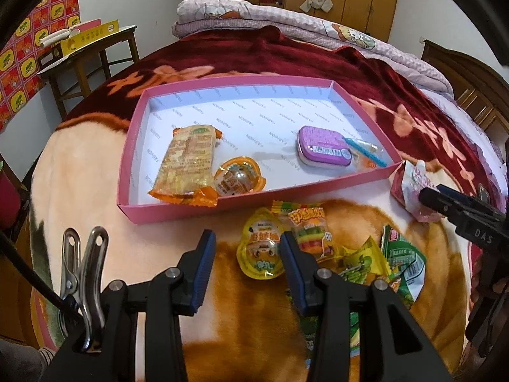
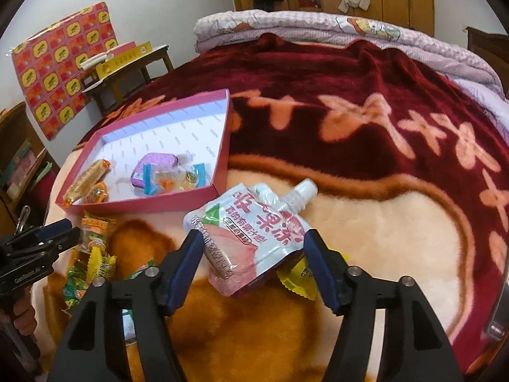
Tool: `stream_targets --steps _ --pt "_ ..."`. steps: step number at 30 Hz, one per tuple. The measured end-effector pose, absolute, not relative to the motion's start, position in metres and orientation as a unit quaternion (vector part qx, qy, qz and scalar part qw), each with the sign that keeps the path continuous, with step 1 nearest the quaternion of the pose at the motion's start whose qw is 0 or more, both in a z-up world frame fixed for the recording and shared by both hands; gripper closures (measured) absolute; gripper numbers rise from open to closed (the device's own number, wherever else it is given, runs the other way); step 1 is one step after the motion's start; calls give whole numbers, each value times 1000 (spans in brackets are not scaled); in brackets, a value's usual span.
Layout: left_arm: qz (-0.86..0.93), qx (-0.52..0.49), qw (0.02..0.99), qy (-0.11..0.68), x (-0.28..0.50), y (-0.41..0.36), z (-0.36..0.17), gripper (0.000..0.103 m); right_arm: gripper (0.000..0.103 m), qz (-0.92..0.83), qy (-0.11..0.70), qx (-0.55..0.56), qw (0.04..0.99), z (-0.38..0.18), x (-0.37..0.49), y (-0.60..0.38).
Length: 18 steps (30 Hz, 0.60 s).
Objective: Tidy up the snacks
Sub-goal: 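Lift the yellow jelly cup with left tool while right tool grasps pink pouch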
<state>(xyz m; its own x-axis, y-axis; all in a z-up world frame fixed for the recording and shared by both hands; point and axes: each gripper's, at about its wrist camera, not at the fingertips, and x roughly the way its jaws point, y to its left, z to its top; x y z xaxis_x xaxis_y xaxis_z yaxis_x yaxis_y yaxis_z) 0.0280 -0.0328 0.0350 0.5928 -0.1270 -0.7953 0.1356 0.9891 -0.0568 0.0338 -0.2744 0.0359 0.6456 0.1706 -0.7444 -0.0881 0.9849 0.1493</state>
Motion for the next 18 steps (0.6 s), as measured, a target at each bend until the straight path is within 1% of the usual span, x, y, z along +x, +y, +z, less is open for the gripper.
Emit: stream_targets --steps 8,14,16,18 --pt "-76 6 886 457 34 -39 21 59 32 75 409 61 908 32 38 -273" --pt "-76 12 891 448 33 -40 21 60 32 77 406 73 908 31 39 -276" --pt "-79 12 892 445 32 -40 21 71 32 76 406 74 908 31 39 -276" --pt "-83 11 893 443 32 -40 21 76 31 76 405 75 908 32 39 -275"
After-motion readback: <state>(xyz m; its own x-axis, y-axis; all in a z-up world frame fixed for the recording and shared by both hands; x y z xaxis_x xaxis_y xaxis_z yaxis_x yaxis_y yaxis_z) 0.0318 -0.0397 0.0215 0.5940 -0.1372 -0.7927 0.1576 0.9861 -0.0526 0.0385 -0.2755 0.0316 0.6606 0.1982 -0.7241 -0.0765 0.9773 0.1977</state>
